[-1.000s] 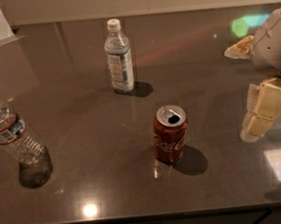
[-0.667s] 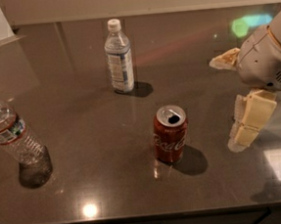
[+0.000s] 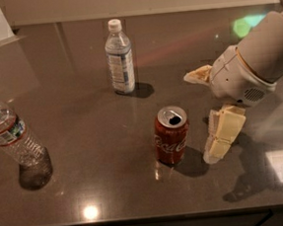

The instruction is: Move coke can near blue plastic bottle

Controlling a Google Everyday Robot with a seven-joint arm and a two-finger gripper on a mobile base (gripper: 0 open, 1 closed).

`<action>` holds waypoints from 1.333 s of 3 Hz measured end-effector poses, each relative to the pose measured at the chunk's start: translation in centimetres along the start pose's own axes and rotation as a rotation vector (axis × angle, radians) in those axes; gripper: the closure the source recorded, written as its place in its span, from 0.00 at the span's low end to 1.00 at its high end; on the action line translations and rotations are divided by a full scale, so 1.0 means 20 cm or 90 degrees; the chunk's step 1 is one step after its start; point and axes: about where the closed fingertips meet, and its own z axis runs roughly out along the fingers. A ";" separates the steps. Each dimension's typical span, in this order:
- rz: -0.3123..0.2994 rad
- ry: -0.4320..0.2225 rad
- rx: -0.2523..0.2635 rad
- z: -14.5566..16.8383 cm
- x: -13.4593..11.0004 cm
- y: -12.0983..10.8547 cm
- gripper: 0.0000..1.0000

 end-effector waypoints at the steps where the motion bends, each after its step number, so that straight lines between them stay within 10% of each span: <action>1: -0.004 -0.026 -0.020 0.08 -0.07 0.01 0.00; 3: 0.002 -0.072 -0.062 0.18 -0.17 0.04 0.00; 4: 0.004 -0.092 -0.076 0.20 -0.21 0.05 0.19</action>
Offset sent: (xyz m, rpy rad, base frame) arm 0.0006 0.0510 -0.0168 0.1219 0.0869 0.0592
